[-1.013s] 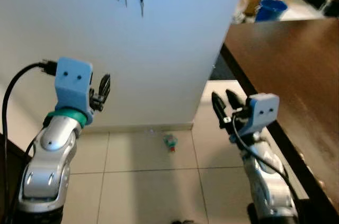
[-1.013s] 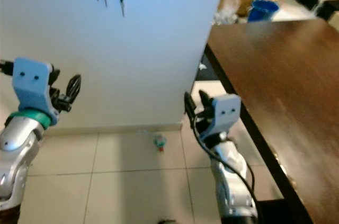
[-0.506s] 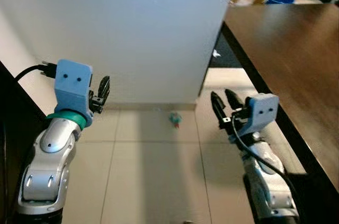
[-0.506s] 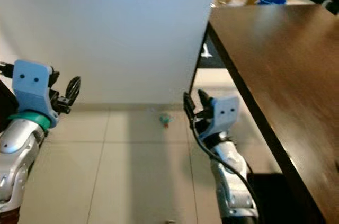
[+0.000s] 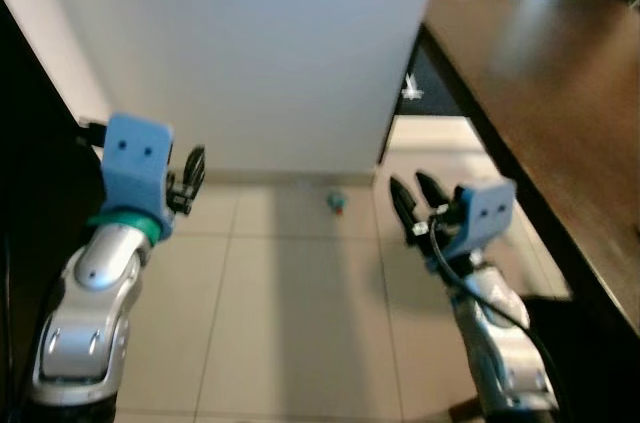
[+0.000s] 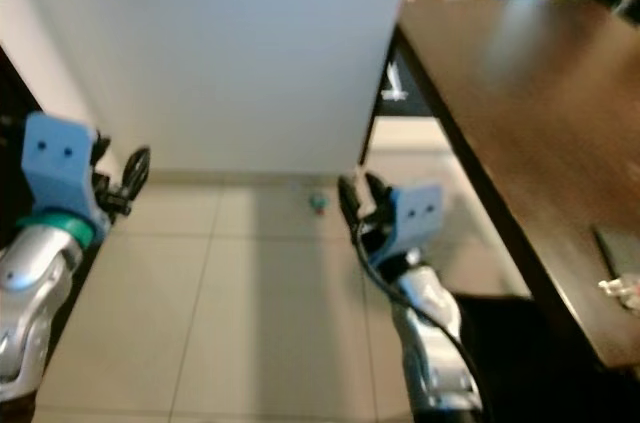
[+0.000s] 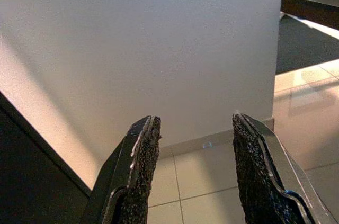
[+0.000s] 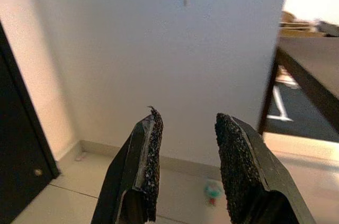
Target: Hang keys on a hook
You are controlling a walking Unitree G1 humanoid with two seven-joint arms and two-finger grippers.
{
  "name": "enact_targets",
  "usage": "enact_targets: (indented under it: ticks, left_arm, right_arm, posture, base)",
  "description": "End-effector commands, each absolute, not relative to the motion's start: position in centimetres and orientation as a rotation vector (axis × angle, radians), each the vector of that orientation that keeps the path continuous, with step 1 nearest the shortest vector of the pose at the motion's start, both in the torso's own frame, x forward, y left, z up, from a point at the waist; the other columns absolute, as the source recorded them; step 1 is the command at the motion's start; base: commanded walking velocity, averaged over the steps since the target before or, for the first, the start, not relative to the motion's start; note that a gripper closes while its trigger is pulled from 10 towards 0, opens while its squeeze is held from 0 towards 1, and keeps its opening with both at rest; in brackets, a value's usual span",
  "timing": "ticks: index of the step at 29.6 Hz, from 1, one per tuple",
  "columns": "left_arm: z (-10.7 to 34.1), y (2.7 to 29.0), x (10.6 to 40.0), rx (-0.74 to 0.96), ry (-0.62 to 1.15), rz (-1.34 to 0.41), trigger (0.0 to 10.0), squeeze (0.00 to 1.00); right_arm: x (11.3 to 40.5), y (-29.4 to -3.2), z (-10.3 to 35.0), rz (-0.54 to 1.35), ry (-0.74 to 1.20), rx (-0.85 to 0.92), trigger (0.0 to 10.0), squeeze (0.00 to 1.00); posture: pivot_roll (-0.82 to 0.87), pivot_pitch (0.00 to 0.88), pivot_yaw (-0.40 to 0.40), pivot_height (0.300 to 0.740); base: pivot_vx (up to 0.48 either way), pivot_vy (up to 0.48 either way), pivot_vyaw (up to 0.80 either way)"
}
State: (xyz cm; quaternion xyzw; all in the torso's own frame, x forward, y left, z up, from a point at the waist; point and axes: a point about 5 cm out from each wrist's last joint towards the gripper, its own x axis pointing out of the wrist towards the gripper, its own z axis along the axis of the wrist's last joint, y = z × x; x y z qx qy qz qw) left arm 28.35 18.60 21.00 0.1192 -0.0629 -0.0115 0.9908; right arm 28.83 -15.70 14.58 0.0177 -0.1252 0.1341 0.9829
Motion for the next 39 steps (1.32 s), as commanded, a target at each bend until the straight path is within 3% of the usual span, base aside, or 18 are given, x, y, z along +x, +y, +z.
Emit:
enact_targets:
  ticks: [1, 39]
  left_arm:
    - [20.91, 18.81, 28.27, 0.245, -0.118, -0.014, 10.0, 0.00]
    - [21.06, 18.77, 28.27, 0.251, -0.124, -0.014, 10.0, 0.00]
  right_arm:
    - [28.75, -15.17, 14.44, 0.288, -0.241, 0.046, 10.0, 0.00]
    - [28.85, -15.42, 14.14, 0.290, -0.229, 0.052, 10.0, 0.00]
  posture:
    - [0.06, 0.000, 0.057, 0.740]
    - [0.06, 0.000, 0.058, 0.740]
  base:
    - [0.000, 0.000, 0.00]
    - [0.000, 0.000, 0.00]
